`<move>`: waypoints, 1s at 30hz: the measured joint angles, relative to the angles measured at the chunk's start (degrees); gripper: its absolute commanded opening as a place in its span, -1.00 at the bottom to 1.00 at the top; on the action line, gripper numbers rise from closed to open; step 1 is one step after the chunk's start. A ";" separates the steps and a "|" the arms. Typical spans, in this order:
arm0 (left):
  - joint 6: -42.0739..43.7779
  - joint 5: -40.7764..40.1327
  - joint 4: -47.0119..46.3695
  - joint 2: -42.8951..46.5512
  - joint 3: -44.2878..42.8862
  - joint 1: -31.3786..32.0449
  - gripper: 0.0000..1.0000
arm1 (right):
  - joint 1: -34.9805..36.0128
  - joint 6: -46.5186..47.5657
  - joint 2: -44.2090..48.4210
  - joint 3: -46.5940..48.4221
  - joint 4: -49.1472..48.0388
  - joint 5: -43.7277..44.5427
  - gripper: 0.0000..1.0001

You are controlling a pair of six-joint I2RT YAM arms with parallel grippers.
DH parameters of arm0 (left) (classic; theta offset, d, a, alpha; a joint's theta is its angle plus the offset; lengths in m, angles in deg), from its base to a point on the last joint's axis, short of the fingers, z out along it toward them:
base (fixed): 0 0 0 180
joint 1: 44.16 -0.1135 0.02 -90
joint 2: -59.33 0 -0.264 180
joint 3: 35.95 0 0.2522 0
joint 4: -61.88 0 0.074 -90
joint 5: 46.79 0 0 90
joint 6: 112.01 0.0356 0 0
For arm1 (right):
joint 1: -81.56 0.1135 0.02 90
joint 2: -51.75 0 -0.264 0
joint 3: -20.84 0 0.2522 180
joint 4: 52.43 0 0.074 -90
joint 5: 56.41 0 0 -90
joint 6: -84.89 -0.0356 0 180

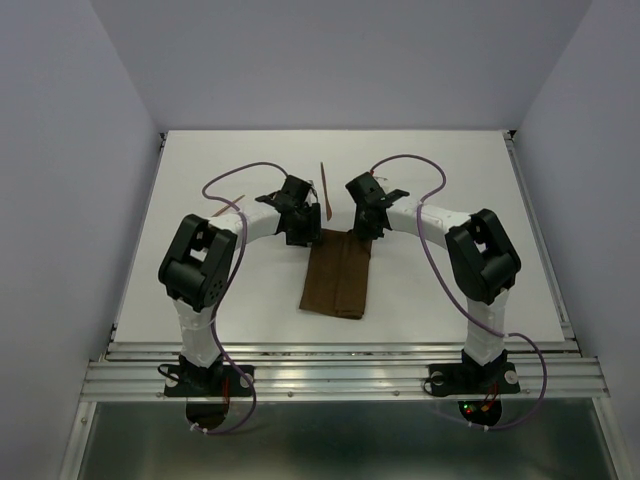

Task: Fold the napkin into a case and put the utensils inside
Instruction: Pick up the 2/3-rectangle-folded napkin from the center of the board.

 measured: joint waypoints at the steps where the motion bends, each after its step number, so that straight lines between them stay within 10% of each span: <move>1: -0.04 0.28 -0.22 -0.09 0.00 0.00 0.10 | 0.00 0.00 0.00 0.00 0.00 0.00 -0.60; 10: -1.25 2.62 -1.86 -1.88 -0.94 0.00 -0.30 | 0.00 -0.28 0.00 -0.13 0.00 -0.20 -0.60; 14: -2.08 3.30 -1.75 -3.56 -2.45 0.11 -0.97 | 0.00 -0.50 0.00 -0.37 0.20 -0.17 -0.60; 30: -3.30 1.33 1.79 -2.08 -3.76 0.76 -1.00 | 0.00 -3.91 0.00 -0.70 1.14 0.37 -0.61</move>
